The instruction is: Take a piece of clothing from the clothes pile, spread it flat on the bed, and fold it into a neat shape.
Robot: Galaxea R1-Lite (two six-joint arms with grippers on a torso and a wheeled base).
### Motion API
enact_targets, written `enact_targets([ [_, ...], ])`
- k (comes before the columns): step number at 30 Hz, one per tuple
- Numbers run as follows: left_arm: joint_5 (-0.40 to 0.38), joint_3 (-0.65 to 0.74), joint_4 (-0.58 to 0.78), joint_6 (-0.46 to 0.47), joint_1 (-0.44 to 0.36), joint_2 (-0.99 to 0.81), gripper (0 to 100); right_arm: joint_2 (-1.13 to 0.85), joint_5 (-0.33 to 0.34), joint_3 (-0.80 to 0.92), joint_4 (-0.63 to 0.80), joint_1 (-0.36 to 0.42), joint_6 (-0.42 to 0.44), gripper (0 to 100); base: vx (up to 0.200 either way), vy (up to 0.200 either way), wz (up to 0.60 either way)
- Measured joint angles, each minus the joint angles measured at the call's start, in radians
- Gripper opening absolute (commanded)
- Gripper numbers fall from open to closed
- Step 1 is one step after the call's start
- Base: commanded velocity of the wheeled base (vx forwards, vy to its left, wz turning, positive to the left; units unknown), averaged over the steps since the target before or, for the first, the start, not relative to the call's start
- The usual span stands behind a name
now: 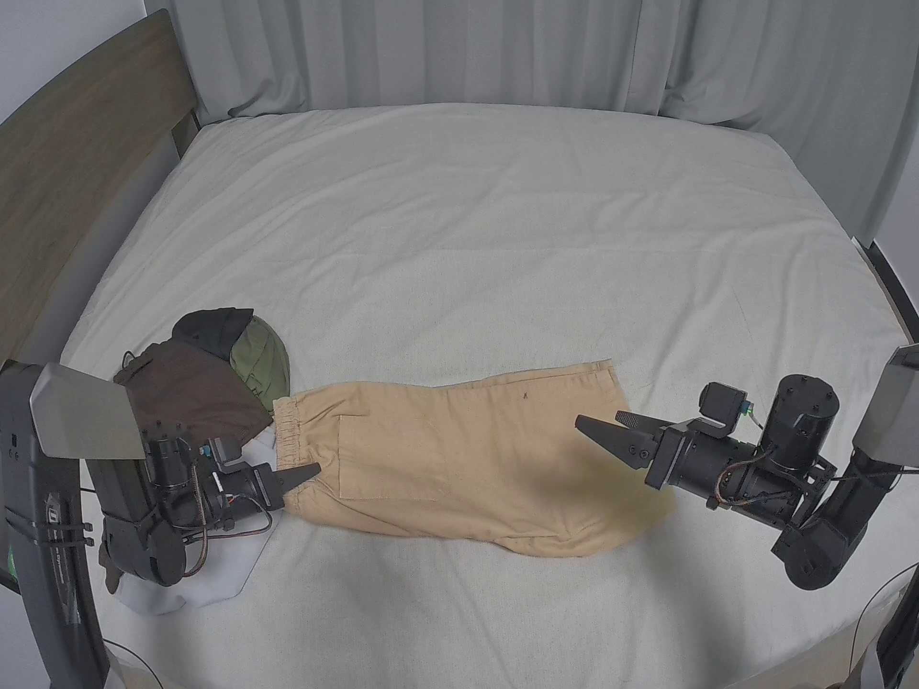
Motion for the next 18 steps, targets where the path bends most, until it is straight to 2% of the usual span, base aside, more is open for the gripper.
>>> enact_targets([
  [18, -0.016, 0.0, 0.0, -0.001, 0.015, -0.011, 0, 0.014, 0.0, 0.0, 0.0, -0.009, 0.0, 100, 0.0, 0.0, 0.0],
])
